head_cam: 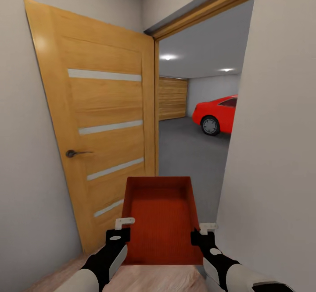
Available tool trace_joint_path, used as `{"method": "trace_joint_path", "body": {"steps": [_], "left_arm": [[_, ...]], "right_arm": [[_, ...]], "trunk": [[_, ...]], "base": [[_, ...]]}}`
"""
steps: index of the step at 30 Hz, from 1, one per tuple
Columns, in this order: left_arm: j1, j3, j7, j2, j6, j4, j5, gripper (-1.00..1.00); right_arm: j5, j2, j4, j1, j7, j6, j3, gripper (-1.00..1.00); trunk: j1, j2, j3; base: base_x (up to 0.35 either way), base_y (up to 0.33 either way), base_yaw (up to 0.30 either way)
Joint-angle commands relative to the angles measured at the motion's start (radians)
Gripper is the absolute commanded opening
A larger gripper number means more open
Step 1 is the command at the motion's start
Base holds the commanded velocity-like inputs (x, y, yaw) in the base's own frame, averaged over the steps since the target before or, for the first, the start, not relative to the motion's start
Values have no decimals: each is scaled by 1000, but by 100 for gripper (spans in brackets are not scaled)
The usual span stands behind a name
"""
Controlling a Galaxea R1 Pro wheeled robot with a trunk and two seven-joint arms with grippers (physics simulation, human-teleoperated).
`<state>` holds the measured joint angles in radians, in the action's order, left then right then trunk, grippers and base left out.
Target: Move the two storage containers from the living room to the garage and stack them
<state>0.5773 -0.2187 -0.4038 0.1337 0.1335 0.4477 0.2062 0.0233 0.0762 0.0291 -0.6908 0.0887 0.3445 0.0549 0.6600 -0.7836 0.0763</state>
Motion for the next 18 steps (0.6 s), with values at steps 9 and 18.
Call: {"method": "trace_joint_path", "body": {"steps": [9,18], "left_arm": [[1,-1,-7,0,5,5,-2,-100],[1,-1,-7,0,4,7,-2,-100]], "right_arm": [[1,1,-3,-1,-1,2,-8,-100],[2,1,-3,-1,-1,2,-9,-100]], "trunk": [[1,-1,2],[1,-1,2]], "base": [[300,218,-172],[297,224,-74]]}}
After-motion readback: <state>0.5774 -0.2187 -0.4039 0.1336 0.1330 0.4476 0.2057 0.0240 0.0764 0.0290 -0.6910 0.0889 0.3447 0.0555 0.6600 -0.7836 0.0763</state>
